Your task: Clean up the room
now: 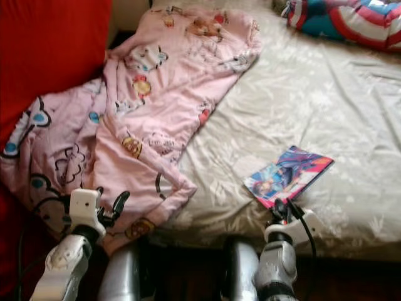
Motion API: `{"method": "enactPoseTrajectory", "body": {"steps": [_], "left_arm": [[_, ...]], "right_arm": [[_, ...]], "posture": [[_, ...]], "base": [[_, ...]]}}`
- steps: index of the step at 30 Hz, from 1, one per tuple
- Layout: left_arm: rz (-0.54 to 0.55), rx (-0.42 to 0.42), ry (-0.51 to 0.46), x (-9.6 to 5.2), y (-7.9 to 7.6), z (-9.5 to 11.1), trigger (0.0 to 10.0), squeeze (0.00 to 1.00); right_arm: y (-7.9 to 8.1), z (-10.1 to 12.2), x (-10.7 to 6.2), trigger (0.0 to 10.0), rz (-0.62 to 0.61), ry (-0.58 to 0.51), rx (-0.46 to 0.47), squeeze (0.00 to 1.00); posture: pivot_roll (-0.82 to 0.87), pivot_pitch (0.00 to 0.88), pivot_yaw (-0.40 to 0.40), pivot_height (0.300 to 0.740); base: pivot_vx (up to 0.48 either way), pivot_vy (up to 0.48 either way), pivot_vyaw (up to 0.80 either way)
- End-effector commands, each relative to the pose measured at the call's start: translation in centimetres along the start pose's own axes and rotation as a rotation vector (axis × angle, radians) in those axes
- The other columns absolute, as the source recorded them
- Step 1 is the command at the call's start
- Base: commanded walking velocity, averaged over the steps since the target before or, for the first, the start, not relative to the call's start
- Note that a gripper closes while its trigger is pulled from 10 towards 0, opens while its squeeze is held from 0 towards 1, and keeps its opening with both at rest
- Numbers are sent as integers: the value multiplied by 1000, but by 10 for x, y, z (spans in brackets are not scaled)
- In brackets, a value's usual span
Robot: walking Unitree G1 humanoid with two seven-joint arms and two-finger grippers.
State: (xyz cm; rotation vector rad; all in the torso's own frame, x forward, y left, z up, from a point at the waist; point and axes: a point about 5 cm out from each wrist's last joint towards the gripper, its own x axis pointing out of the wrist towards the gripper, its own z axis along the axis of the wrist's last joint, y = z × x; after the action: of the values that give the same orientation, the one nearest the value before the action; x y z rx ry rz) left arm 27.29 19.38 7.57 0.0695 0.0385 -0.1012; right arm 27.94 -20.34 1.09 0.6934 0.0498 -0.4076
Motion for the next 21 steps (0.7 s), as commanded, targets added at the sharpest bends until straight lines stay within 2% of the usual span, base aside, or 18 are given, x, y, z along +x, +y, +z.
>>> {"method": "enactPoseTrajectory", "body": {"steps": [1, 4, 5, 6, 7, 8, 13, 16, 21], "left_arm": [[8, 15, 12, 0, 0, -5, 10000, 0], [8, 11, 8, 3, 0, -6, 10000, 0], [8, 11, 8, 3, 0, -6, 10000, 0], [10, 7, 6, 4, -1, -7, 10000, 0], [11, 3, 4, 4, -1, -7, 10000, 0], [15, -8, 4, 5, -2, -8, 10000, 0], [40, -50, 7, 7, -2, -12, 10000, 0], [49, -61, 8, 7, -2, -13, 10000, 0], [53, -71, 14, 8, -3, -16, 10000, 0]], "right_arm": [[12, 10, 2, 0, 74, -68, -98, 0], [27, 14, 3, 0, 169, -86, -187, 0], [27, 14, 3, 0, 169, -86, -187, 0], [35, 14, 4, 0, 234, -78, -264, 0], [39, 14, 3, 8392, 266, -73, -296, 0], [42, 13, 4, 10000, 289, -61, -330, 0], [51, 14, 5, 10000, 358, -24, -450, 0], [51, 16, 6, 10000, 373, -12, -476, 0], [51, 17, 6, 10000, 386, 2, -526, 0]], "posture": [[54, 82, -45, 562], [43, 77, -48, 562], [43, 77, -48, 562], [39, 78, -48, 562], [39, 78, -48, 562], [27, 75, -50, 562], [4, 73, -56, 562], [-1, 73, -58, 562], [-6, 72, -59, 597]], "base": [[0, 0, 0], [0, 0, 0], [0, 0, 0], [0, 0, 0], [0, 0, 0], [0, 0, 0], [0, 0, 0], [0, 0, 0], [0, 0, 0]]}}
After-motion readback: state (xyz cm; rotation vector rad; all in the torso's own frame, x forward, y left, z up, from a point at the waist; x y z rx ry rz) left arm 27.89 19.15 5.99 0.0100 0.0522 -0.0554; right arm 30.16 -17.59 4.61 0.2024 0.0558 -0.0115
